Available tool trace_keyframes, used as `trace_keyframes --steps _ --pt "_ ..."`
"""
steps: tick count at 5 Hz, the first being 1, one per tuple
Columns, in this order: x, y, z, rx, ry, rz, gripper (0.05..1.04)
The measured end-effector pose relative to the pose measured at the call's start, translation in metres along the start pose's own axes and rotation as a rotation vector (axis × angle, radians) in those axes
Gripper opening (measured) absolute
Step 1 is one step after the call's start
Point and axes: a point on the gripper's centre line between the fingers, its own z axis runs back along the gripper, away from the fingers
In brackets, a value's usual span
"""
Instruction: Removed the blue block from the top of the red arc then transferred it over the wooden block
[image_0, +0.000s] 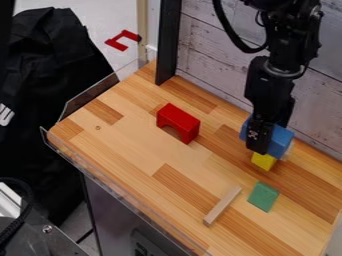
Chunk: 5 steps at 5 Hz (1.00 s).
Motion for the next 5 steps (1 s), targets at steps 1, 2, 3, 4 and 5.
trace_keyframes --steps 1,2,3,4,5 --pt "0.002 -0.008 0.013 -0.029 -0.026 -0.053 1.001" --pt "-0.002 -0.020 0.064 -0.137 -0.062 -0.142 1.001" --pt "-0.001 -0.020 0.081 -0.116 -0.091 -0.243 1.001" --pt "-0.001 -0.010 0.081 -0.043 -0.095 -0.456 1.001" --pt "0.001 0.001 0.081 0.044 -0.107 -0.693 1.001"
